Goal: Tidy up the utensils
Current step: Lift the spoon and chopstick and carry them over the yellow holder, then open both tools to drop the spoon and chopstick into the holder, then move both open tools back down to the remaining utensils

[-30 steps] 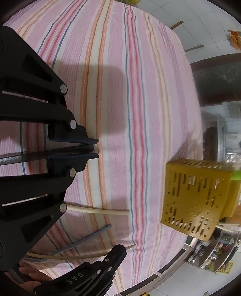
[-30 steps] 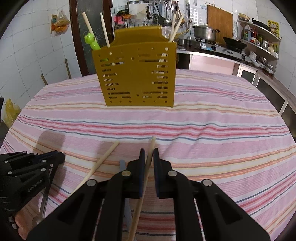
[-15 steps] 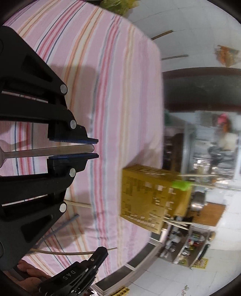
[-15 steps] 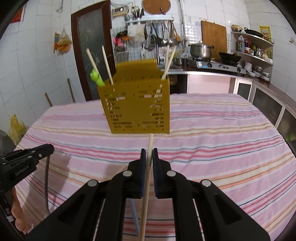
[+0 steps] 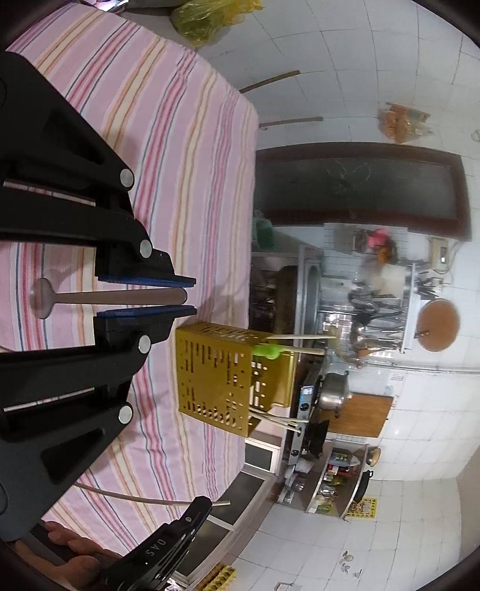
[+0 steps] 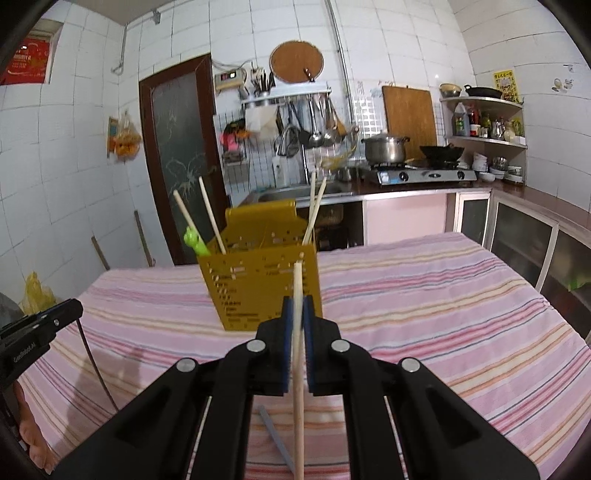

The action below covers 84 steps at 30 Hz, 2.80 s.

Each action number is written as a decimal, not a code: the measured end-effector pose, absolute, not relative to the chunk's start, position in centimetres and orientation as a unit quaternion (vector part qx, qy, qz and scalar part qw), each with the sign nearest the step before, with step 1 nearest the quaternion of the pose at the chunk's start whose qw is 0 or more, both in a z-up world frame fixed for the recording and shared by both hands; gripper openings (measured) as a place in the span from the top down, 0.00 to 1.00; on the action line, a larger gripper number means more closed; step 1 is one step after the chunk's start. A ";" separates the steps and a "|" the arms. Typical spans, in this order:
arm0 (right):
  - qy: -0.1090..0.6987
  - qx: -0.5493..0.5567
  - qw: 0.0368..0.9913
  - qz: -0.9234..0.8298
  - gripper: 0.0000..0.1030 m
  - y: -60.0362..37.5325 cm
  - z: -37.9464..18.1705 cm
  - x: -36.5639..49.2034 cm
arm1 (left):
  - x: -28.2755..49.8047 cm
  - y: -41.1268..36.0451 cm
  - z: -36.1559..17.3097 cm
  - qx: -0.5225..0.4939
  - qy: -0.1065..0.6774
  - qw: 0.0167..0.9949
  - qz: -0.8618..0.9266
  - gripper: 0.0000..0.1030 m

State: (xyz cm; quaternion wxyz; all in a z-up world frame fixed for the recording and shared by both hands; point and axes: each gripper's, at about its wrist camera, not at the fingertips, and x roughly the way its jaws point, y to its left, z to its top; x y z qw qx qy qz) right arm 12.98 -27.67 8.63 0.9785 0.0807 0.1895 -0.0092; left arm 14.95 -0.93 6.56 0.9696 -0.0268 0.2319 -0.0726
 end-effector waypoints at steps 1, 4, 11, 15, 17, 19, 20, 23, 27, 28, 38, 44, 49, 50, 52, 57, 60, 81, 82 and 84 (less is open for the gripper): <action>0.184 0.080 0.980 -0.010 0.94 -27.7 8.9 12.9 | 14.9 -0.9 6.8 -0.026 0.227 0.971 -0.072 0.92; 0.175 0.078 0.981 -0.010 0.94 -27.9 9.7 12.9 | 14.9 -0.9 7.4 -0.028 0.220 0.972 -0.073 0.92; 0.153 0.069 0.986 -0.010 0.94 -27.9 11.2 13.2 | 15.2 -1.5 8.7 -0.022 0.204 0.975 -0.078 0.92; 0.147 0.067 0.987 -0.008 0.94 -28.0 11.8 13.5 | 15.7 -1.9 9.4 -0.020 0.198 0.977 -0.080 0.92; 0.143 0.064 0.988 -0.008 0.94 -28.0 12.1 13.7 | 15.9 -2.1 9.8 -0.021 0.195 0.977 -0.081 0.92; 0.141 0.062 0.988 -0.007 0.94 -28.0 12.3 13.8 | 16.1 -2.2 10.0 -0.020 0.193 0.978 -0.082 0.92; 0.140 0.061 0.988 -0.006 0.94 -28.0 12.5 14.0 | 16.2 -2.3 10.1 -0.019 0.192 0.978 -0.083 0.92; 0.136 0.058 0.989 -0.005 0.94 -28.1 13.0 14.5 | 16.7 -2.5 10.4 -0.020 0.189 0.978 -0.085 0.92; 0.127 0.051 0.991 -0.005 0.94 -27.9 14.1 15.1 | 17.5 -2.9 11.4 -0.025 0.183 0.978 -0.093 0.92; 0.123 0.048 0.991 -0.004 0.94 -27.9 14.6 15.4 | 17.8 -3.1 11.9 -0.024 0.179 0.979 -0.095 0.92; 0.061 0.033 0.998 -0.008 0.94 -28.5 21.1 17.4 | 20.9 -5.9 17.3 -0.027 0.130 0.984 -0.120 0.92; 0.027 0.032 0.999 -0.008 0.94 -28.5 24.8 20.0 | 24.3 -7.8 19.6 -0.031 0.108 0.987 -0.118 0.92; 0.018 0.033 0.999 -0.007 0.94 -28.3 25.4 23.3 | 28.2 -9.5 19.7 -0.027 0.106 0.987 -0.114 0.92; 0.021 0.036 0.999 -0.005 0.94 -28.3 25.2 24.2 | 28.7 -9.5 19.6 -0.027 0.107 0.987 -0.114 0.92; 0.029 0.042 0.999 0.000 0.94 -28.3 24.2 25.8 | 30.2 -9.7 18.6 -0.030 0.112 0.987 -0.113 0.92; 0.063 0.044 0.997 0.006 0.94 -28.1 20.2 28.6 | 33.5 -9.7 14.8 -0.030 0.149 0.982 -0.110 0.92; 0.092 0.056 0.994 0.007 0.94 -28.5 17.6 29.9 | 34.8 -9.4 12.7 -0.033 0.172 0.979 -0.107 0.92; 0.183 0.049 0.980 -0.061 0.20 -31.4 14.4 22.0 | 24.2 -3.7 13.2 -0.019 0.180 0.982 -0.046 0.05; 0.185 0.048 0.979 -0.062 0.18 -31.3 14.1 21.3 | 23.7 -3.5 12.8 -0.016 0.186 0.982 -0.042 0.05; 0.190 0.046 0.979 -0.065 0.17 -31.4 13.6 20.1 | 23.0 -3.0 11.9 -0.011 0.200 0.979 -0.040 0.05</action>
